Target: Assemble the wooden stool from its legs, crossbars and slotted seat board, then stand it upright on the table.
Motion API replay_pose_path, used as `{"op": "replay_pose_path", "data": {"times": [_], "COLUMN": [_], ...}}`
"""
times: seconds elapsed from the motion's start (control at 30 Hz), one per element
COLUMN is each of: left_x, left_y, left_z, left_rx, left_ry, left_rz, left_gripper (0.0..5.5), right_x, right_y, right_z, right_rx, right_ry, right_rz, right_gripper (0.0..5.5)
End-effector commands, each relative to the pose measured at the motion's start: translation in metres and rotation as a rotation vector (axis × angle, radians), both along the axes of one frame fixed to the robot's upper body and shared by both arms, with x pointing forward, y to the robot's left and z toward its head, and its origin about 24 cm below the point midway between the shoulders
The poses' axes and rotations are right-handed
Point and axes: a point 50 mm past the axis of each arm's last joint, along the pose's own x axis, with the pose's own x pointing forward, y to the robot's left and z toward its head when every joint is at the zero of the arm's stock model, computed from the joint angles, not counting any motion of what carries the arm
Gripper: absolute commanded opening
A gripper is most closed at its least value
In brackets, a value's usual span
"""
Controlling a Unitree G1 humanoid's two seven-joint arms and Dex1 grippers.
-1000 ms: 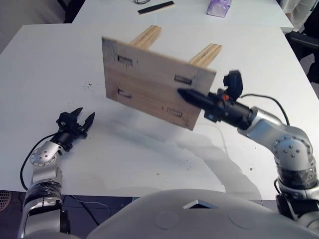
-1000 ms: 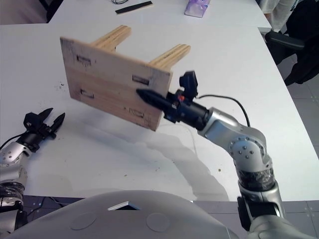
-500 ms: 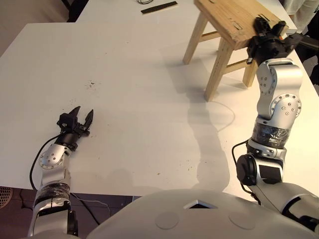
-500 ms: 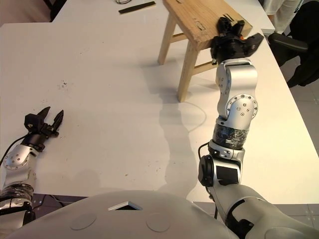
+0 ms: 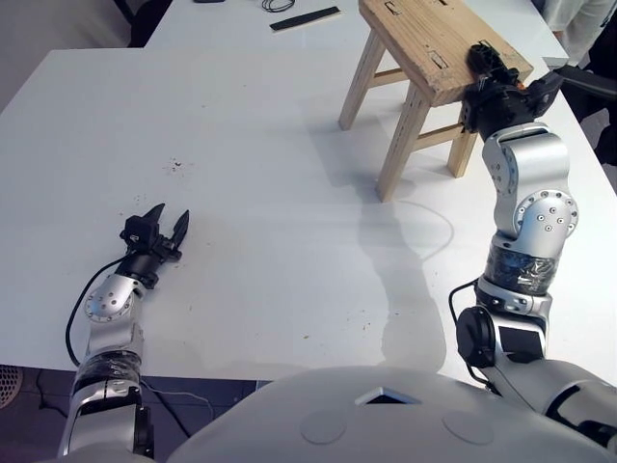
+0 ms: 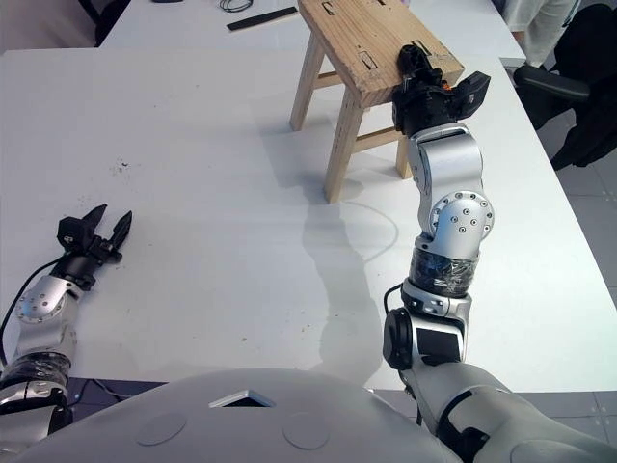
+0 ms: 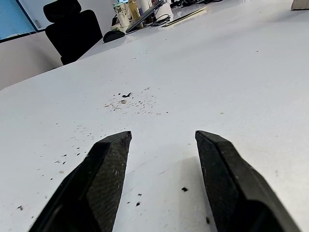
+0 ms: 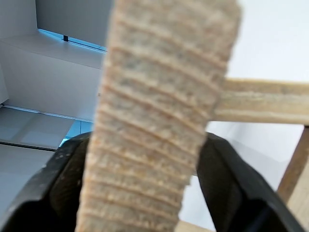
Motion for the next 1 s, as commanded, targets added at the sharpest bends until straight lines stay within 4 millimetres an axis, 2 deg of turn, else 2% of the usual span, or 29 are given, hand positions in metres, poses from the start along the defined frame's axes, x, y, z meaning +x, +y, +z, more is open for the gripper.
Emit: {"op": "replay_pose_path", "data": {"times": [0.03, 0.27, 0.4, 0.47, 0.67, 0.77, 0.83, 0.9, 1.0], "left_x": [-0.020, -0.035, -0.035, -0.041, -0.053, -0.057, -0.058, -0.055, -0.052], "left_y": [-0.013, -0.019, -0.022, -0.023, -0.031, -0.032, -0.033, -0.034, -0.035], "left_z": [-0.031, -0.036, -0.035, -0.036, -0.039, -0.039, -0.040, -0.039, -0.038], "left_rx": [-0.051, -0.089, -0.103, -0.111, -0.141, -0.150, -0.155, -0.160, -0.166], "left_ry": [0.165, 0.159, 0.149, 0.149, 0.151, 0.157, 0.161, 0.161, 0.159], "left_rz": [0.004, 0.050, 0.072, 0.082, 0.090, 0.090, 0.095, 0.086, 0.072], "left_gripper": [2.45, 2.45, 2.45, 2.45, 2.45, 2.45, 2.45, 2.45, 2.45], "right_x": [-0.039, -0.056, -0.054, -0.062, -0.089, -0.103, -0.120, -0.138, -0.141], "right_y": [-0.020, -0.034, -0.033, -0.031, -0.042, -0.063, -0.078, -0.080, -0.078], "right_z": [-0.072, -0.018, 0.010, 0.017, 0.004, -0.006, -0.017, -0.024, -0.038], "right_rx": [0.009, 0.233, 0.320, 0.327, 0.157, 0.038, -0.045, -0.186, -0.444], "right_ry": [0.390, 0.058, -0.130, -0.213, -0.395, -0.508, -0.430, -0.270, -0.132], "right_rz": [0.028, 0.104, 0.092, 0.095, 0.201, 0.398, 0.612, 0.806, 1.000], "right_gripper": [3.10, 3.10, 3.10, 3.10, 3.10, 3.10, 3.10, 3.10, 3.10]}}
